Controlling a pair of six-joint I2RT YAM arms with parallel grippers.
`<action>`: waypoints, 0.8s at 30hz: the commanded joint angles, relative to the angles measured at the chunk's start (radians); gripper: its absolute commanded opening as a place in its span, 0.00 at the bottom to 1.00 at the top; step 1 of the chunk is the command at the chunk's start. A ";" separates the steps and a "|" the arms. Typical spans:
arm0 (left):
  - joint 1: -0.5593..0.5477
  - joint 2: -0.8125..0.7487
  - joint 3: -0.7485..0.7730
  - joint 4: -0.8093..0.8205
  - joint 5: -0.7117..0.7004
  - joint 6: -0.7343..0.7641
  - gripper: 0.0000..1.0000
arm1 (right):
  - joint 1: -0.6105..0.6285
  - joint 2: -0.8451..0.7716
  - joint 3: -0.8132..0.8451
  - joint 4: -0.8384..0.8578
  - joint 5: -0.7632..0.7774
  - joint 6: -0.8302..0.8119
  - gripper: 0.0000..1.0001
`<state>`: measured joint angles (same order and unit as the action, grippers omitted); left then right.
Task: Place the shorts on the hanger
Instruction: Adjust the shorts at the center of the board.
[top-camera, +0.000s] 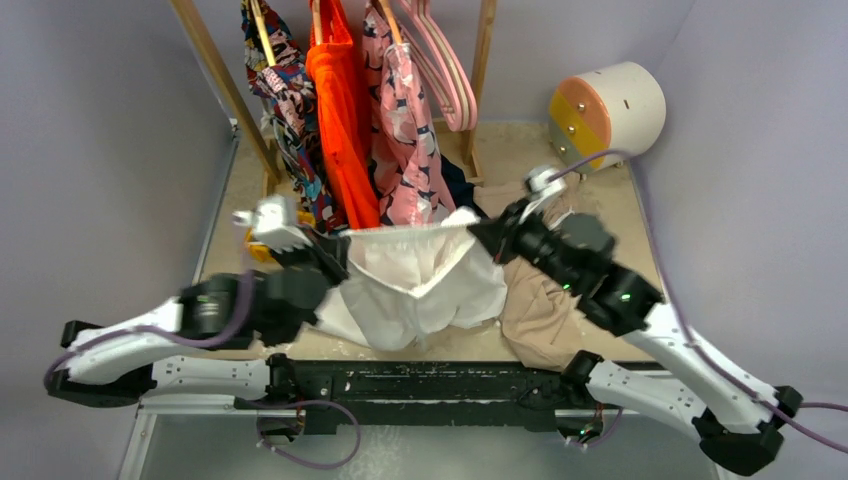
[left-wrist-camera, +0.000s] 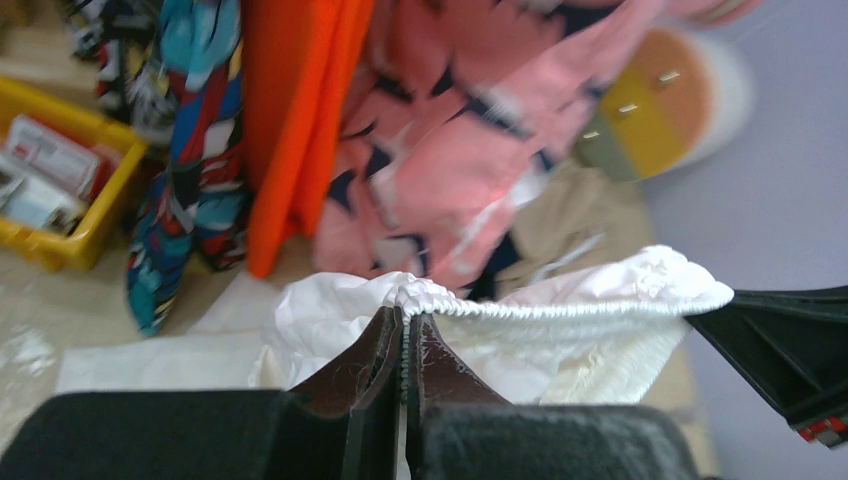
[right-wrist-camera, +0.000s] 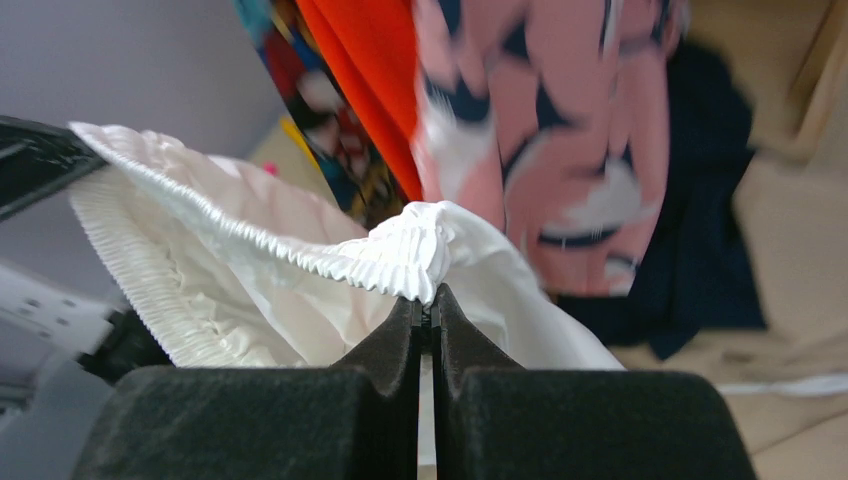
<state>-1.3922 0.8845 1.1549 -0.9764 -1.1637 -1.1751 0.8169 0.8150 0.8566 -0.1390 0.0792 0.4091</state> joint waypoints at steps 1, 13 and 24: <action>0.004 -0.118 0.303 0.191 0.097 0.446 0.00 | -0.005 0.006 0.479 -0.184 0.087 -0.181 0.00; 0.004 0.023 0.666 0.305 0.281 0.768 0.00 | -0.005 0.185 0.914 -0.279 0.101 -0.269 0.00; 0.004 0.043 0.677 0.348 0.430 0.822 0.00 | -0.006 0.136 0.859 -0.248 -0.005 -0.225 0.00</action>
<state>-1.3941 1.0195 1.9537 -0.6952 -0.7464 -0.3943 0.8169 1.0302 1.8256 -0.4332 0.0776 0.1646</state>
